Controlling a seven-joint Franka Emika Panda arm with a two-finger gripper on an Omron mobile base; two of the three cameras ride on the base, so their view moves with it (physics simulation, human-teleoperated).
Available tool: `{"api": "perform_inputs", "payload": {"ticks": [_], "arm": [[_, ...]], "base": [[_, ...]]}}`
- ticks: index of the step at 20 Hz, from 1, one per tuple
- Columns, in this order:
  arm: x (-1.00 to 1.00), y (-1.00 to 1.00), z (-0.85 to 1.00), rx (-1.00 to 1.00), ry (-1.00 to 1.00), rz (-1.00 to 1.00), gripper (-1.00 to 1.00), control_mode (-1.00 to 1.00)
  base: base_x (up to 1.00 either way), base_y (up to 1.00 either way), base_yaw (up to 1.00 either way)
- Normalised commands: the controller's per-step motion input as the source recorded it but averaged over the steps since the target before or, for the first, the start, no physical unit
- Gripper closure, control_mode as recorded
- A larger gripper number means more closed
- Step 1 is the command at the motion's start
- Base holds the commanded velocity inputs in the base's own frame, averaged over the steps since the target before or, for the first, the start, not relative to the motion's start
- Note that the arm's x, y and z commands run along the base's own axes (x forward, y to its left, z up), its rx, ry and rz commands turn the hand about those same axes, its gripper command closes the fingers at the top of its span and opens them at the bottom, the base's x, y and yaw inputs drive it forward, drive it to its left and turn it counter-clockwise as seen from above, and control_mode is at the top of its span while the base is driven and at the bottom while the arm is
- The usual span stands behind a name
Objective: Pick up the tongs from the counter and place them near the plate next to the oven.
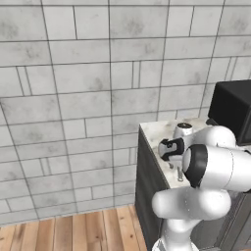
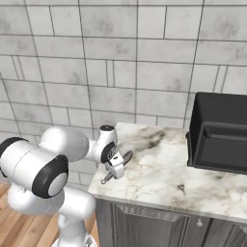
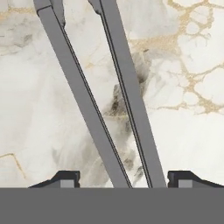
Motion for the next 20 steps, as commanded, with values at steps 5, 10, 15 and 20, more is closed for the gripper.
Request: {"api": "perform_inputs", "payload": {"ticks": [5,10,15,20], "arm": [[0.03,0.0,-0.47,0.0,-0.07,0.0,1.0,-1.0],[0.0,-0.09,-0.51,0.03,-0.09,0.0,1.0,-1.0],[0.0,-0.15,-0.35,0.11,-0.14,-0.03,1.0,-1.0],[-0.08,-0.02,-0.03,0.1,-0.24,-0.09,1.0,-1.0]], "base": [[0.0,0.0,0.0],[0.0,0.0,0.0],[0.0,0.0,0.0],[0.0,0.0,0.0]]}}
